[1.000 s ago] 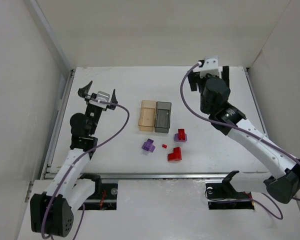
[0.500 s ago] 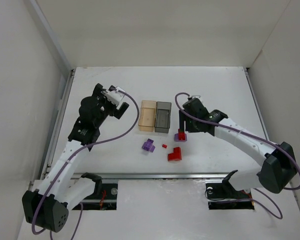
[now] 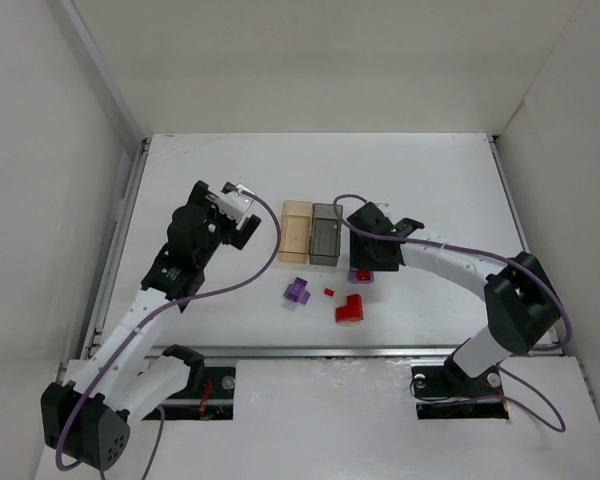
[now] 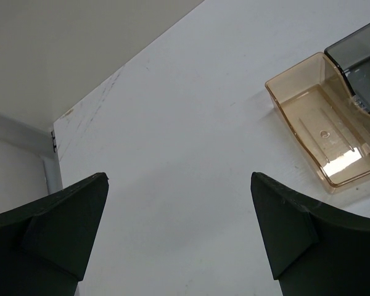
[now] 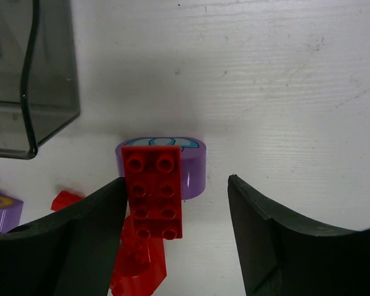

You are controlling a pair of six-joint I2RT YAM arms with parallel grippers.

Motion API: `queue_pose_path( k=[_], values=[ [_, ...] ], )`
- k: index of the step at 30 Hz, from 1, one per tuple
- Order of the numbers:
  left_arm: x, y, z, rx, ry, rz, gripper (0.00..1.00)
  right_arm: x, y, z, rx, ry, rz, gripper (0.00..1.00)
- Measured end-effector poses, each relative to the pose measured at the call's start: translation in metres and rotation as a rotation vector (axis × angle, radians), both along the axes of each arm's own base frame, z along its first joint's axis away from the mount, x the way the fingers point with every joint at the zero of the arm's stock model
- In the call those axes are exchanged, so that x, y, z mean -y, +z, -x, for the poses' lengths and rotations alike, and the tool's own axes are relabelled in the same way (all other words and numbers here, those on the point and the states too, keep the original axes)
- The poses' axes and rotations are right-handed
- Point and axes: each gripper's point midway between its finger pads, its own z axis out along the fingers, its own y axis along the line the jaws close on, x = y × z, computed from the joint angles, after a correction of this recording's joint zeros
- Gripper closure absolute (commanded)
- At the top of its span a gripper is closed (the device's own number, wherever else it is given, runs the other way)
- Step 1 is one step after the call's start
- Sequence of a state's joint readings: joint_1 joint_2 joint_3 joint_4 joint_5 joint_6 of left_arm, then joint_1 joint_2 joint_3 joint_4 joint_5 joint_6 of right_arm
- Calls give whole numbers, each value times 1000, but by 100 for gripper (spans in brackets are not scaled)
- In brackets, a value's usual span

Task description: Sort the legos into containers by color

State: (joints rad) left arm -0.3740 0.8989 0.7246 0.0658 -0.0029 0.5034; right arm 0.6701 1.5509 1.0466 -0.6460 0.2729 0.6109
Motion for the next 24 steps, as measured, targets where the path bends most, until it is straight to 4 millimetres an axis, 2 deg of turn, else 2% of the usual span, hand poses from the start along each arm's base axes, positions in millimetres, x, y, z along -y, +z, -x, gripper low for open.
queue_pose_path(
  k=[8, 9, 12, 15, 16, 17, 22, 24],
  values=[
    [-5, 2, 3, 11, 26, 8, 0, -6, -4, -7, 12, -7, 1, 51],
    [-4, 2, 3, 11, 25, 8, 0, -8, -6, -9, 9, -5, -1, 57],
    [-3, 1, 4, 7, 18, 8, 0, -12, -10, -12, 7, 5, -3, 66],
    [1, 0, 5, 2, -10, 8, 0, -14, -10, -14, 9, 12, -8, 79],
    [3, -1, 6, -3, -24, 5, 0, -14, -10, -14, 9, 15, -8, 95],
    [6, -3, 8, -8, -46, 1, 0, -15, -10, -14, 8, 17, -10, 100],
    [30, -11, 23, -36, -234, -36, 0, -12, -5, -11, 4, 16, -7, 100],
    [44, -13, 32, -40, -337, -40, 0, -10, 10, -9, 26, 17, -22, 100]
  ],
)
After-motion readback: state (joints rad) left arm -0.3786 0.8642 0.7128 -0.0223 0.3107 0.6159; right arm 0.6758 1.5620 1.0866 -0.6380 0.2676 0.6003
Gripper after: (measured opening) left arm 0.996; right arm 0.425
